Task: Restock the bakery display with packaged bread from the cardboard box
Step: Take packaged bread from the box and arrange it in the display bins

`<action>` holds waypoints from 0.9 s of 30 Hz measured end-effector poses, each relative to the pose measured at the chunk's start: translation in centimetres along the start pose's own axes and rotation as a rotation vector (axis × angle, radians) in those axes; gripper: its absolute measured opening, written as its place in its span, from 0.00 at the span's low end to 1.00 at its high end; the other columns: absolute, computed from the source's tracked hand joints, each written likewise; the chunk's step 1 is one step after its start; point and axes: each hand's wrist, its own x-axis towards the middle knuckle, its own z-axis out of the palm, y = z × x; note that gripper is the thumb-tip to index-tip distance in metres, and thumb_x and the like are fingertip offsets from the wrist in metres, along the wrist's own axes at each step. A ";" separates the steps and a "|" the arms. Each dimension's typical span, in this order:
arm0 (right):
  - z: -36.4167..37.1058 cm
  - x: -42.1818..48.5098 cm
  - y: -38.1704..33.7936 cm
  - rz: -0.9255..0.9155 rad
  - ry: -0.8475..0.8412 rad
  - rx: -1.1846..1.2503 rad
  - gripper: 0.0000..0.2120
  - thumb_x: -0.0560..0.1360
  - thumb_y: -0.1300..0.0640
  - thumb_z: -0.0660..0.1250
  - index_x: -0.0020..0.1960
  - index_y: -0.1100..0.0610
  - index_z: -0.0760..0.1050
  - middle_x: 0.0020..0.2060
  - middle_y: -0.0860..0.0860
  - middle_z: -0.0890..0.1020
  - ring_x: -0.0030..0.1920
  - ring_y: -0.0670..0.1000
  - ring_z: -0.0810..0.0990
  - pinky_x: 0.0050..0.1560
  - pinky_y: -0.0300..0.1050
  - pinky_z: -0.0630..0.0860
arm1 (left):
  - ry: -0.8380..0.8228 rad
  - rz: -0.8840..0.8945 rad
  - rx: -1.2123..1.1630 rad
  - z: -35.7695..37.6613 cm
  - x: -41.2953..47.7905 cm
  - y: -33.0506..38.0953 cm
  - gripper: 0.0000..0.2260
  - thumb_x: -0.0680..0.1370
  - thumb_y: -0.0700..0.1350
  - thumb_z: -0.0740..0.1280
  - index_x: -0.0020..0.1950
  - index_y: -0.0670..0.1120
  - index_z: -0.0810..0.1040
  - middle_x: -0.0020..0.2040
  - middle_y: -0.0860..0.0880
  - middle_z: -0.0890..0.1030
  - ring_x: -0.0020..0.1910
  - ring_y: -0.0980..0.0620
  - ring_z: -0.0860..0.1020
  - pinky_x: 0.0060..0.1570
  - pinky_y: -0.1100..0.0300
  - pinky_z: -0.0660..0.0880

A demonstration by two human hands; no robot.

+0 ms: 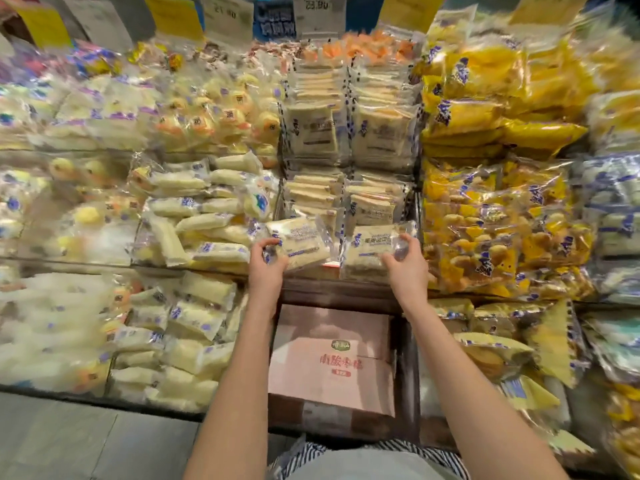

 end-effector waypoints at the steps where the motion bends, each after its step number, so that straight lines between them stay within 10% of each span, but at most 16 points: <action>1: 0.1 0.3 -0.2 -0.009 -0.002 -0.070 0.24 0.78 0.58 0.68 0.72 0.55 0.67 0.55 0.52 0.74 0.52 0.51 0.74 0.48 0.41 0.67 | -0.015 0.016 0.018 0.1 0.8 0.0 0.15 0.77 0.32 0.65 0.59 0.49 0.73 0.62 0.45 0.74 0.58 0.49 0.74 0.51 0.66 0.70; 6: 1.3 1.7 -0.5 -0.015 -0.116 -0.401 0.30 0.77 0.62 0.68 0.76 0.56 0.62 0.75 0.59 0.57 0.68 0.59 0.69 0.65 0.45 0.67 | -0.108 0.081 0.200 1.1 4.0 0.0 0.29 0.78 0.32 0.64 0.74 0.54 0.63 0.67 0.56 0.68 0.49 0.56 0.74 0.39 0.70 0.70; 10: 1.6 3.2 -1.2 -0.134 -0.228 -0.648 0.38 0.75 0.59 0.72 0.79 0.52 0.56 0.79 0.56 0.53 0.79 0.56 0.48 0.76 0.50 0.52 | -0.182 0.105 0.440 2.2 4.4 0.0 0.37 0.78 0.35 0.65 0.78 0.63 0.53 0.77 0.46 0.61 0.36 0.57 0.71 0.31 0.68 0.66; 17: 0.7 6.4 -2.6 -0.116 -0.491 -0.780 0.48 0.69 0.49 0.78 0.79 0.47 0.53 0.73 0.57 0.64 0.73 0.58 0.61 0.71 0.52 0.64 | -0.162 0.218 0.542 3.5 4.1 -0.4 0.36 0.77 0.35 0.68 0.79 0.53 0.54 0.77 0.44 0.51 0.65 0.42 0.72 0.54 0.56 0.72; 22: 1.0 7.4 -3.5 -0.130 -0.582 -1.040 0.43 0.66 0.39 0.77 0.74 0.51 0.62 0.68 0.55 0.71 0.68 0.58 0.67 0.71 0.55 0.62 | -0.093 0.291 0.658 4.2 4.0 0.0 0.30 0.76 0.40 0.72 0.74 0.45 0.61 0.79 0.46 0.47 0.66 0.44 0.73 0.55 0.57 0.75; 27: 0.5 6.9 -4.2 -0.224 -0.537 -1.080 0.27 0.67 0.38 0.74 0.57 0.52 0.70 0.55 0.51 0.75 0.56 0.54 0.72 0.60 0.53 0.65 | -0.095 0.401 0.841 4.8 5.0 -0.1 0.34 0.75 0.42 0.73 0.77 0.45 0.60 0.80 0.44 0.50 0.79 0.43 0.49 0.73 0.49 0.59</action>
